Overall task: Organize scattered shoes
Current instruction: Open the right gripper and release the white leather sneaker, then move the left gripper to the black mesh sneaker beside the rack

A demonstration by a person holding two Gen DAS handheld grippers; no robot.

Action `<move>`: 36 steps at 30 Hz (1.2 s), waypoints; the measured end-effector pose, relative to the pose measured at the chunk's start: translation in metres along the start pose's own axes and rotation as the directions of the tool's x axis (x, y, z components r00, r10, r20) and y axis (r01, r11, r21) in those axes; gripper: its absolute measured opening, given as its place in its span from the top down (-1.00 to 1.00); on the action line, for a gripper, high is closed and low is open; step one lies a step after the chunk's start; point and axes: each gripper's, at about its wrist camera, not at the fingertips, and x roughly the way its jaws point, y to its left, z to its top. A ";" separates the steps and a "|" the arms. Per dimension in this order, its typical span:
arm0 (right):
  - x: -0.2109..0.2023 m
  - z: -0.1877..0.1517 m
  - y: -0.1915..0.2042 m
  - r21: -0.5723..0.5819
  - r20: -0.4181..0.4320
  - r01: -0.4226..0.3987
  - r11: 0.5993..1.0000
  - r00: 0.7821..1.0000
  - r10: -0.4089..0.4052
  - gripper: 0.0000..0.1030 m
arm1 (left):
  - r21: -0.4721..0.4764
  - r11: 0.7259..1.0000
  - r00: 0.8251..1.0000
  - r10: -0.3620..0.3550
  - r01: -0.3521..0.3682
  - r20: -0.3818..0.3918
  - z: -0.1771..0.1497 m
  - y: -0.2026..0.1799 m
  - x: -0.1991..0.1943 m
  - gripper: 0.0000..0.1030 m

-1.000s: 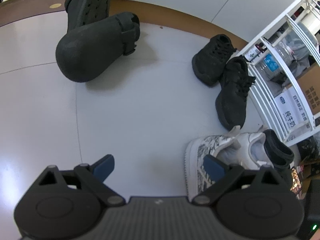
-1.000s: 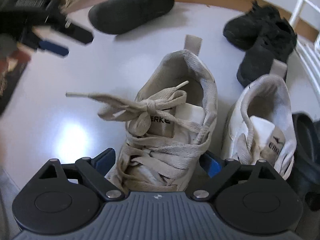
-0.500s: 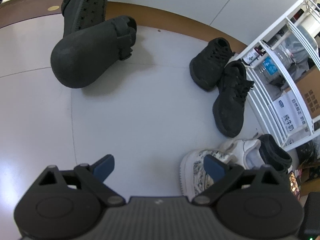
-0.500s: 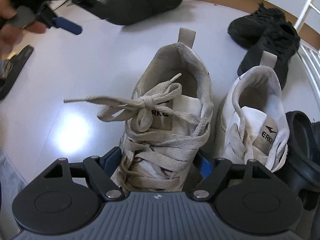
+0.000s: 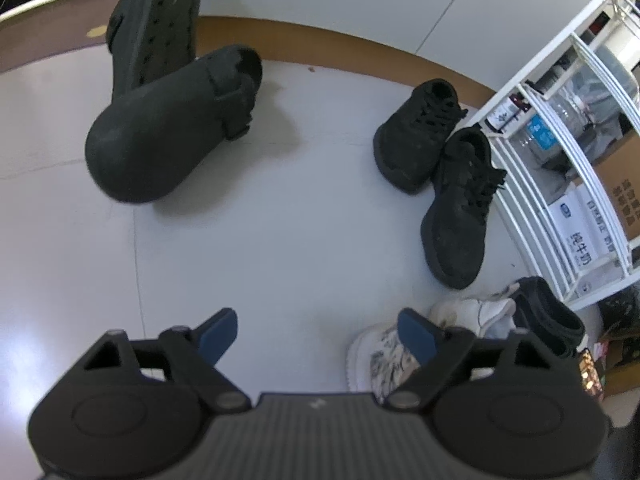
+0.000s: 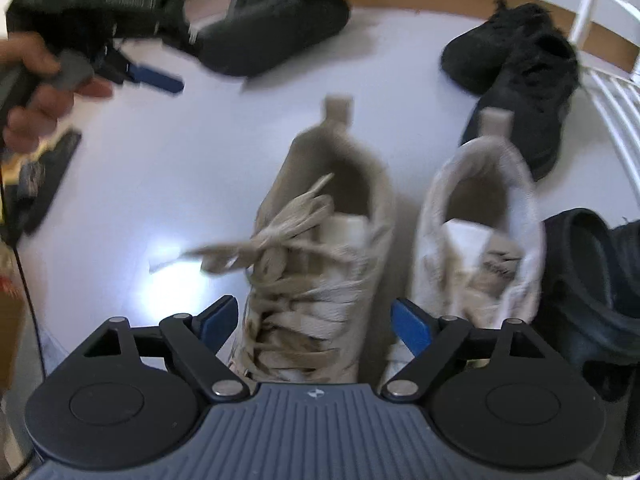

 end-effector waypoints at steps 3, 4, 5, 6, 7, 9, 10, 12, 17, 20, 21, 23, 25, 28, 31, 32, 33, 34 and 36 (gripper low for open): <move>-0.016 0.003 -0.010 0.030 0.052 0.003 1.000 0.999 -0.004 -0.70 | 0.027 1.000 1.000 -0.002 0.002 0.002 0.012 -0.018 0.002 -0.69; -0.020 0.004 -0.014 0.037 0.067 0.006 0.999 0.998 -0.009 -0.70 | 0.037 0.999 1.000 -0.003 0.003 0.003 0.016 -0.024 0.003 -0.69; -0.028 0.005 -0.021 0.060 0.095 0.003 0.998 0.995 -0.009 -0.70 | 0.047 0.999 1.000 -0.004 0.003 0.004 0.020 -0.030 0.003 -0.69; -0.031 0.005 -0.026 0.078 0.105 -0.004 0.997 0.994 -0.004 -0.70 | 0.057 0.998 1.000 -0.005 0.004 0.005 0.024 -0.036 0.004 -0.69; -0.033 0.005 -0.032 0.096 0.116 -0.008 0.995 0.993 -0.004 -0.70 | 0.067 0.998 1.000 -0.006 0.005 0.006 0.028 -0.043 0.005 -0.69; -0.038 0.005 -0.041 0.126 0.137 -0.001 0.992 0.990 -0.016 -0.70 | 0.087 0.996 1.000 -0.008 0.007 0.008 0.037 -0.056 0.007 -0.69; -0.039 0.006 -0.048 0.145 0.148 0.003 0.989 0.989 -0.024 -0.70 | 0.098 0.995 1.000 -0.009 0.008 0.010 0.042 -0.065 0.010 -0.69; -0.043 0.006 -0.058 0.180 0.173 -0.003 0.984 0.985 -0.029 -0.70 | 0.118 0.993 1.000 -0.012 0.010 0.013 0.049 -0.077 0.014 -0.69; -0.056 0.004 -0.079 0.226 0.225 -0.010 0.974 0.973 -0.042 -0.77 | 0.181 0.984 1.000 0.000 -0.003 0.020 0.065 -0.116 0.029 -0.71; -0.064 0.002 -0.091 0.247 0.244 -0.004 0.969 0.968 -0.058 -0.86 | 0.189 0.982 1.000 0.013 -0.015 0.011 0.075 -0.132 0.038 -0.74; -0.066 0.003 -0.096 0.251 0.256 0.000 0.968 0.964 -0.066 -0.93 | 0.191 0.981 1.000 0.015 -0.016 0.008 0.079 -0.137 0.041 -0.76; -0.071 0.002 -0.102 0.259 0.280 -0.003 0.966 0.957 -0.073 -1.00 | 0.201 0.979 1.000 0.028 -0.029 0.006 0.086 -0.147 0.046 -0.81; -0.076 0.004 -0.108 0.273 0.301 0.008 0.962 0.949 -0.093 -1.00 | 0.222 0.974 0.998 0.055 -0.054 0.006 0.095 -0.160 0.055 -0.84; -0.083 0.004 -0.118 0.290 0.330 0.014 0.957 0.937 -0.114 -1.00 | 0.236 0.968 0.997 0.079 -0.079 0.010 0.106 -0.174 0.063 -0.85; -0.087 0.002 -0.127 0.295 0.353 0.015 0.955 0.928 -0.123 -1.00 | 0.230 0.969 0.995 0.093 -0.095 0.021 0.117 -0.185 0.075 -0.85; -0.088 0.001 -0.130 0.295 0.355 0.014 0.955 0.927 -0.123 -1.00 | 0.230 0.968 0.995 0.097 -0.100 0.024 0.120 -0.189 0.078 -0.85; -0.089 0.000 -0.133 0.297 0.357 0.012 0.955 0.926 -0.123 -1.00 | 0.230 0.969 0.996 0.092 -0.094 0.022 0.123 -0.193 0.082 -0.85; -0.090 -0.001 -0.136 0.305 0.351 0.008 0.952 0.929 -0.120 -1.00 | 0.231 0.970 0.997 0.080 -0.081 0.014 0.126 -0.196 0.086 -0.85; -0.091 -0.004 -0.144 0.324 0.340 -0.011 0.946 0.934 -0.106 -1.00 | 0.239 0.970 0.998 0.055 -0.051 -0.008 0.132 -0.202 0.094 -0.85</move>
